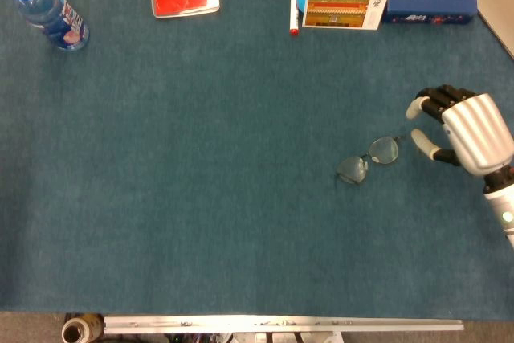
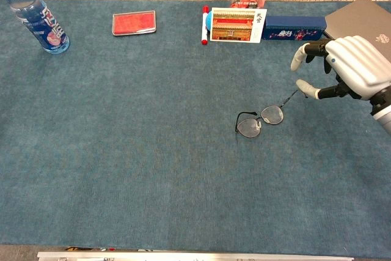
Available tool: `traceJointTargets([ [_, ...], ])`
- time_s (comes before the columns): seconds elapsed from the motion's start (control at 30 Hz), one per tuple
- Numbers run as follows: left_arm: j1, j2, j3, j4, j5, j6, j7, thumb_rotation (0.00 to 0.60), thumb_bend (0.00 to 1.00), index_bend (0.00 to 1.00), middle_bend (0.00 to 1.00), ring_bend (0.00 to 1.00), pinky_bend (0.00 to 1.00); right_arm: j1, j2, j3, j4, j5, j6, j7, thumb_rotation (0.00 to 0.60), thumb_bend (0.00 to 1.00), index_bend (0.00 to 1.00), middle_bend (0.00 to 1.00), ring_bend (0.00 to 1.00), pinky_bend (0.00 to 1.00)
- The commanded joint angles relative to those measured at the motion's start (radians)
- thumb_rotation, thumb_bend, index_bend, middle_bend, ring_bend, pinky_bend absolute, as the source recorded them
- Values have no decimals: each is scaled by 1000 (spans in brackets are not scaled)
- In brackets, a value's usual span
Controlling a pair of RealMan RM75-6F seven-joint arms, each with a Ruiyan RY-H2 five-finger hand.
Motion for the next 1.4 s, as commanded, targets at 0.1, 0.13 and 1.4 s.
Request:
traceJointTargets([
  [0.1, 2, 1, 0, -1, 1, 3, -1, 600, 238, 562, 570, 438, 529, 5, -15, -2, 10, 3, -6, -1, 600, 267, 486, 471, 405, 587],
  [0.13, 2, 2, 0, -2, 1, 3, -2, 600, 238, 562, 570, 438, 529, 7, -18, -2, 13, 4, -8, -1, 600, 265, 486, 471, 405, 587],
  [1.4, 13, 17, 0, -19, 1, 13, -6, 600, 238, 562, 570, 438, 529, 41, -155, -33, 160, 19, -60, 28, 600, 256, 486, 476, 405, 587],
])
